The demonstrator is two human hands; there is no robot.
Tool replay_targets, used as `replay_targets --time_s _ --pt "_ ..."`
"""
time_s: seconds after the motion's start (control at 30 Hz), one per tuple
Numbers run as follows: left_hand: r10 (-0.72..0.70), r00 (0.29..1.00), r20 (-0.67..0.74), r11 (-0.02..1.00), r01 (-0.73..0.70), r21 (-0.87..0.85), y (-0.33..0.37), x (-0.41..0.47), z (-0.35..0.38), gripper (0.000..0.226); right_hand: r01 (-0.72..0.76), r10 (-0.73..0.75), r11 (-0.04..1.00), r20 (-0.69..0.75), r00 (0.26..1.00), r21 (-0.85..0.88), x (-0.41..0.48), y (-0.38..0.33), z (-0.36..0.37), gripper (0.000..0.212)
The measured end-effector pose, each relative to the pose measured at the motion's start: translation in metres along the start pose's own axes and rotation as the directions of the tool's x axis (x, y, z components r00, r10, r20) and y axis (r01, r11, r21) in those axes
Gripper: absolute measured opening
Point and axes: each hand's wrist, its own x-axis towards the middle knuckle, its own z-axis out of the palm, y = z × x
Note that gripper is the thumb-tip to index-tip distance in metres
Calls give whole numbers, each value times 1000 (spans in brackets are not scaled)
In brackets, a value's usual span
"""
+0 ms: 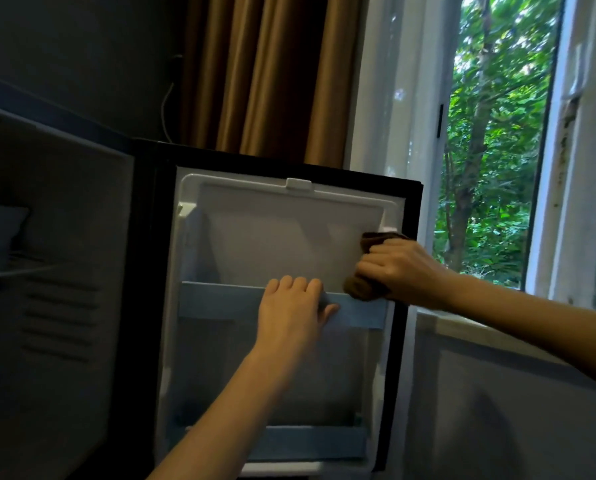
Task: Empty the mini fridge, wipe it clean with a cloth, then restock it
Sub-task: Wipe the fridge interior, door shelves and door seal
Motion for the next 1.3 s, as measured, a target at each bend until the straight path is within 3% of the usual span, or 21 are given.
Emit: replay_targets --time_s 0.1,0.13,0.2,0.27,0.37,0.47,0.57,0.63,0.77,0.8,0.87,0.97,1.07,1.23,1.3 --pt "18 1000 4 1000 -18 21 -1 2 0 41 -127 122 991 -114 986 -37 -15 2 4 14" --pt "19 1000 16 1000 -20 19 -1 2 -1 39 -253 252 968 -129 959 10 -18 6 4 30" --pt "22 999 29 1000 -23 7 -1 0 -1 30 -522 551 828 -123 826 205 -20 11 0 61" --pt "26 999 28 999 -27 46 -6 -2 -4 32 -628 685 695 -60 726 350 -12 14 -2 71" --pt "-1 1000 5 993 1 114 -29 -4 -5 37 -652 660 718 59 749 243 2 18 9 75" --pt "-28 999 24 987 24 160 -62 -8 -11 42 -629 625 774 71 778 78 27 6 32 79" --pt "-61 996 62 990 52 131 -75 -8 -21 41 -655 651 732 90 753 185 60 -12 55 79" --pt "-88 980 177 987 63 145 -69 -3 -31 37 -669 685 676 71 725 307 77 -20 66 74" --pt "-159 960 228 967 105 233 -63 0 -24 26 -666 697 663 43 716 343 88 -22 83 80" --pt "-167 963 210 972 125 199 -62 -3 -18 27 -664 701 658 33 712 354 89 -23 85 80" --pt "-139 989 46 968 126 215 -67 -8 -2 33 -634 686 664 14 727 397 94 -28 84 77" --pt "-101 993 -59 967 112 230 -67 -10 -1 35 -455 497 777 20 868 434 114 -29 80 78" --pt "-97 990 -107 965 119 234 -68 -13 -3 36 -295 320 910 -42 946 292 151 -20 73 77" --pt "-71 990 -118 959 101 266 -71 -12 -4 39 -288 295 940 -10 955 182 134 -13 69 76" --pt "-66 992 -108 959 93 269 -73 -11 -4 39 -377 378 908 33 925 183 95 -16 76 72"
